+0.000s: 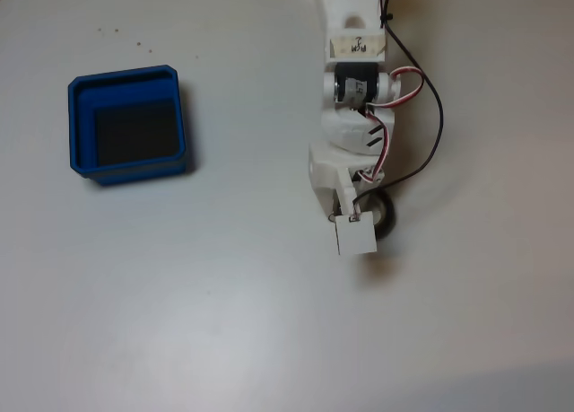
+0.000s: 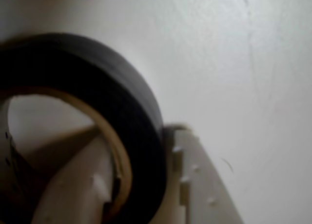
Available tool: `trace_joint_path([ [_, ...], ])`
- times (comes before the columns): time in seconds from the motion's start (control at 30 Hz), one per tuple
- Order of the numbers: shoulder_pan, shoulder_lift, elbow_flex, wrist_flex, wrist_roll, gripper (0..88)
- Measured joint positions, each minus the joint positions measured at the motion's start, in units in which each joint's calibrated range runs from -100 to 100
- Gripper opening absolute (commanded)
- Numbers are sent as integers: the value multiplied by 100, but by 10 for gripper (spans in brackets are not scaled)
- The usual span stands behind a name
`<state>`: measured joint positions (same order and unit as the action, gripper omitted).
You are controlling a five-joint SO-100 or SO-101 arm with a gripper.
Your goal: Pick the black tape roll and drop it in the blue box
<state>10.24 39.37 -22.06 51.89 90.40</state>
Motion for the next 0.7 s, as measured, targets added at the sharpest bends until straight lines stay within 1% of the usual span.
trace_joint_path([
  [0.7,0,-237,-9,0,0,10],
])
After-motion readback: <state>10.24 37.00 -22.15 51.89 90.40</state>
